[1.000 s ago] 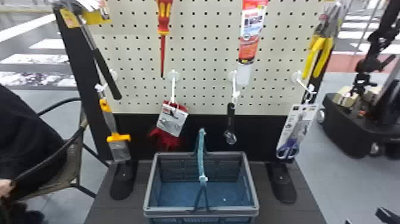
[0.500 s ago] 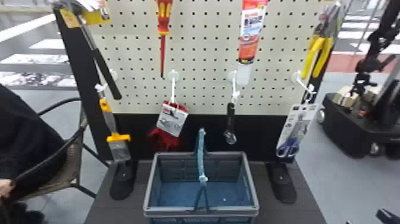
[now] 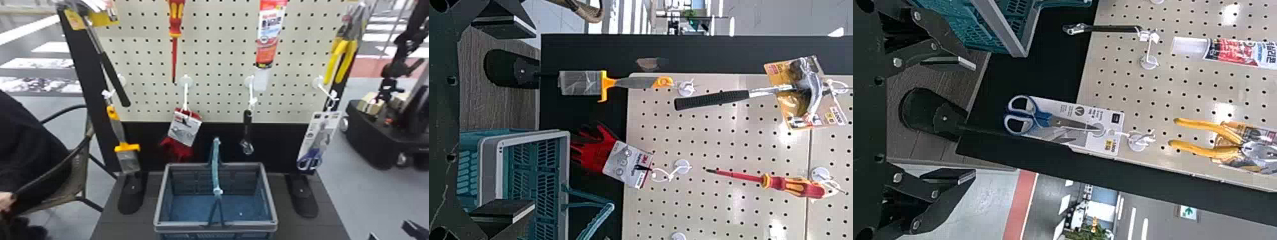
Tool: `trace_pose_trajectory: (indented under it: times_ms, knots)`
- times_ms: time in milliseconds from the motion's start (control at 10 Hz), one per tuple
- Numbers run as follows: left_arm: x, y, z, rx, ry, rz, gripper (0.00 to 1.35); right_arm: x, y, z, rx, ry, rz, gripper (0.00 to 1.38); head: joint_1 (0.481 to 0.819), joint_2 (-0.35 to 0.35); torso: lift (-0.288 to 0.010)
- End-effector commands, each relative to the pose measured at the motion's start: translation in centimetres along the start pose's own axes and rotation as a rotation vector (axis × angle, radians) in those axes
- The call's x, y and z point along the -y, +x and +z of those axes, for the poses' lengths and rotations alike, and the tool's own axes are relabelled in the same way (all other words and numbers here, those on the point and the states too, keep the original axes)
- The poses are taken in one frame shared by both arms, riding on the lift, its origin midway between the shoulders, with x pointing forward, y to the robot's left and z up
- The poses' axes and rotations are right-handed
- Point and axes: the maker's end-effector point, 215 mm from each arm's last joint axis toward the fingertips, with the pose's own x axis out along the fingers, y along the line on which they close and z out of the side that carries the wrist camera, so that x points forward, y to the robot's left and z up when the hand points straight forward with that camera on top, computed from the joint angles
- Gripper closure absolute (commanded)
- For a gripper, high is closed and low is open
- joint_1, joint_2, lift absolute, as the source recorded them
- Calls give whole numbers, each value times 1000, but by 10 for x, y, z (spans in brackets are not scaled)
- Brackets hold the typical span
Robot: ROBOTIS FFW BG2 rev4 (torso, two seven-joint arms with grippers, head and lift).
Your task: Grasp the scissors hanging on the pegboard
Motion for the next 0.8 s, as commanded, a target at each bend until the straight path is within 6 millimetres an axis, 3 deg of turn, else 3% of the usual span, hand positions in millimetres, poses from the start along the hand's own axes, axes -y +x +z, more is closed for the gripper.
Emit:
trace_pose_trajectory:
  times_ms: [0,200,500,700]
  knots:
    - [0,0,0,1,0,-1,102,3,12,4,3,-4,2,495,549,0,-100]
    - [1,1,1,3,-2,0,102,6,24,0,11,21,9,498,549,0,-100]
    - [0,1,1,3,-2,2,102,15,51,-26,2,77,16,496,549,0,-100]
    - [1,1,0,3,-3,1,104,30,72,-23,18,73,16,492,549,0,-100]
